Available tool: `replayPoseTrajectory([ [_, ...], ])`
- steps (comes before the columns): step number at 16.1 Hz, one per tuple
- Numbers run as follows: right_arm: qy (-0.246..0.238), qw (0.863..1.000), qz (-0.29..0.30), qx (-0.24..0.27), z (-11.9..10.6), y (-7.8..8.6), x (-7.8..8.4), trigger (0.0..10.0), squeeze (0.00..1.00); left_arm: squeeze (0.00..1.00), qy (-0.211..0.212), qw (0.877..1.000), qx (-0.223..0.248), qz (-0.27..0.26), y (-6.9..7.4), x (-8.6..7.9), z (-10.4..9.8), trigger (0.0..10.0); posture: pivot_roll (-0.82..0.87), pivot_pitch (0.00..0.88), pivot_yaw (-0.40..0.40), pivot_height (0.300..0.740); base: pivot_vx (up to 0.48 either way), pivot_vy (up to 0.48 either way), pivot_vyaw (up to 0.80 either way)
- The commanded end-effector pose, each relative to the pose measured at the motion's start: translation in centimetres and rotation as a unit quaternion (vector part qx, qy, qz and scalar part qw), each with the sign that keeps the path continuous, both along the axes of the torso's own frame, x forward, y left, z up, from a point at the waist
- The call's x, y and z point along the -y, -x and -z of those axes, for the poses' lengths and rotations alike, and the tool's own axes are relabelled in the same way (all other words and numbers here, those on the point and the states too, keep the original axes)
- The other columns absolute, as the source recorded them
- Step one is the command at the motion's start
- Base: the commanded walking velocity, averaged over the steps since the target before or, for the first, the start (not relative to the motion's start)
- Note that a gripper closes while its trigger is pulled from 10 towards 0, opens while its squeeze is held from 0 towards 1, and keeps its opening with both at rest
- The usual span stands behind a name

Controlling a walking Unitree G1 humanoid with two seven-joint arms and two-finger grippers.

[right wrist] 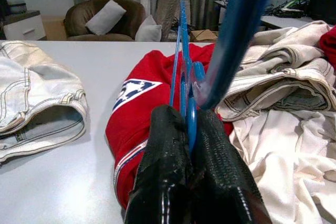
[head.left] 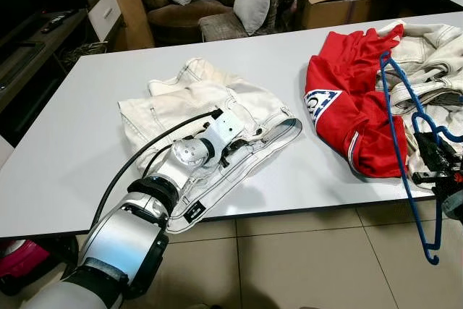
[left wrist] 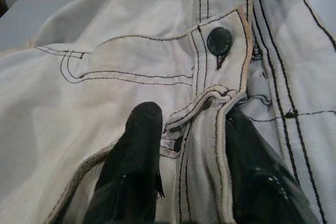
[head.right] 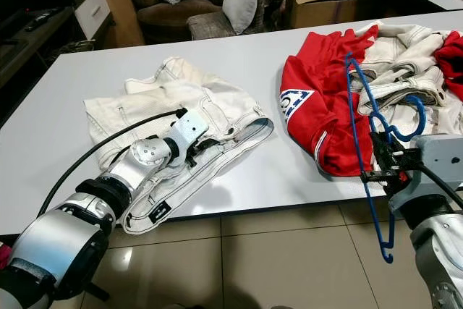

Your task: Hang hanger

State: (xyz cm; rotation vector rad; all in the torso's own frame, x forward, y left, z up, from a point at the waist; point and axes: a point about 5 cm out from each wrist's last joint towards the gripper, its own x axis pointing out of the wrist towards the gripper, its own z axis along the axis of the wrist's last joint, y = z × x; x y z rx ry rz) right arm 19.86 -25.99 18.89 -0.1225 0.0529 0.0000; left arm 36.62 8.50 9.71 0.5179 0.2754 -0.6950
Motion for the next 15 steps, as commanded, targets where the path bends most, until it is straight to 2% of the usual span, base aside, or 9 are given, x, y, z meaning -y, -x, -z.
replayPoseTrajectory([
  [1, 0.004, 1.000, -0.009, 0.009, -0.3, -0.2, -0.4, 10.0, 0.00, 0.00, -0.007, 1.000, 0.004, -0.014, -0.3, -0.7, -0.2, 0.0, -0.31, 0.000, 0.102, 0.740, 0.000, 0.000, 0.00],
  [3, 0.003, 1.000, -0.011, 0.009, -0.3, -0.2, -0.5, 10.0, 0.00, 0.00, 0.001, 1.000, 0.007, -0.013, -0.4, -0.7, -0.5, 0.0, -0.31, 0.000, 0.102, 0.740, 0.000, 0.000, 0.00],
  [4, 0.003, 1.000, -0.014, 0.010, -0.2, -0.3, -0.7, 10.0, 0.00, 0.00, 0.020, 1.000, 0.008, -0.021, -0.6, -0.7, -0.9, 0.0, -0.31, 0.000, 0.104, 0.740, 0.000, 0.000, 0.00],
  [6, -0.001, 0.999, -0.036, 0.012, -0.3, -0.3, -1.2, 10.0, 0.00, 0.00, 0.085, 0.995, 0.023, -0.056, -1.5, -1.0, -2.7, 0.0, -0.31, 0.000, 0.106, 0.740, 0.000, 0.000, 0.00],
  [8, -0.013, 0.996, -0.084, 0.024, -0.6, 0.0, -2.3, 10.0, 0.00, 0.00, 0.146, 0.985, 0.043, -0.084, -2.5, -1.7, -4.9, 0.0, -0.30, 0.000, 0.114, 0.740, 0.000, 0.000, 0.00],
  [9, -0.036, 0.988, -0.143, 0.037, -1.0, 0.6, -3.7, 10.0, 0.00, 0.00, 0.190, 0.974, 0.069, -0.098, -3.3, -2.6, -7.3, 0.0, -0.29, 0.000, 0.119, 0.740, 0.000, 0.000, 0.00],
  [10, -0.049, 0.983, -0.173, 0.035, -1.0, 1.0, -4.4, 10.0, 0.00, 0.00, 0.208, 0.969, 0.083, -0.104, -3.7, -3.0, -8.5, 0.0, -0.29, 0.000, 0.121, 0.740, 0.000, 0.000, 0.00],
  [12, -0.083, 0.956, -0.280, 0.000, -0.1, 2.4, -7.2, 10.0, 0.00, 0.00, 0.243, 0.952, 0.149, -0.115, -4.8, -4.6, -13.5, 0.0, -0.27, 0.000, 0.131, 0.740, 0.000, 0.000, 0.00],
  [15, -0.105, 0.948, -0.298, -0.044, 1.5, 2.2, -8.2, 10.0, 0.00, 0.00, 0.251, 0.947, 0.185, -0.075, -4.9, -4.6, -16.9, 0.0, -0.25, 0.000, 0.135, 0.740, 0.000, 0.000, 0.00],
])
